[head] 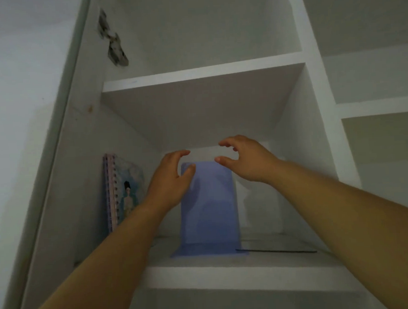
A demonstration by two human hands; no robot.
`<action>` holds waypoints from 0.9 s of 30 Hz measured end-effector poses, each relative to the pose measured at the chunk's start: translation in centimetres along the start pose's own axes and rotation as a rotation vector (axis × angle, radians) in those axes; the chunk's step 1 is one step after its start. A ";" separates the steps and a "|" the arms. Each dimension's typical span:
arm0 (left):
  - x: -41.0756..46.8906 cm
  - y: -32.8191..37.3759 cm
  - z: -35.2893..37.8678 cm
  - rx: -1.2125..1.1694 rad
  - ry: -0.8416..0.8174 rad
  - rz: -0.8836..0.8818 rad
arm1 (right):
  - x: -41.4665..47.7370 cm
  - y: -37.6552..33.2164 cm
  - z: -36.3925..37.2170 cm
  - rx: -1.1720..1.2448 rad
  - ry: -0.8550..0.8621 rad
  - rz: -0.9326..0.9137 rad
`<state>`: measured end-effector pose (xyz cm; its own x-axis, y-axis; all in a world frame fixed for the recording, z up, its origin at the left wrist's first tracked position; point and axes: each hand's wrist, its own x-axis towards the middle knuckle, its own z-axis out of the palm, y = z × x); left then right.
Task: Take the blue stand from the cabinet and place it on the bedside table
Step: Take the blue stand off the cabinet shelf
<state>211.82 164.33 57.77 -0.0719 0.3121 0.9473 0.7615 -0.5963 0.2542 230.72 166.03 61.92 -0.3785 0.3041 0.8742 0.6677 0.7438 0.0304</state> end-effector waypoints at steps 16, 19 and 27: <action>0.0 -3.7 0.9 -0.098 -0.199 -0.137 | 2.2 0.5 3.9 -0.235 -0.218 -0.026; -0.2 -3.7 0.8 -0.120 -0.214 -0.155 | 2.0 0.3 4.2 -0.231 -0.230 -0.009; -1.0 -3.1 0.4 -0.184 -0.179 -0.153 | 1.9 0.1 4.1 -0.077 -0.116 -0.001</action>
<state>209.76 166.16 55.93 -0.0501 0.5243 0.8501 0.6198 -0.6511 0.4381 227.47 169.09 61.58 -0.4480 0.3730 0.8125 0.7127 0.6977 0.0727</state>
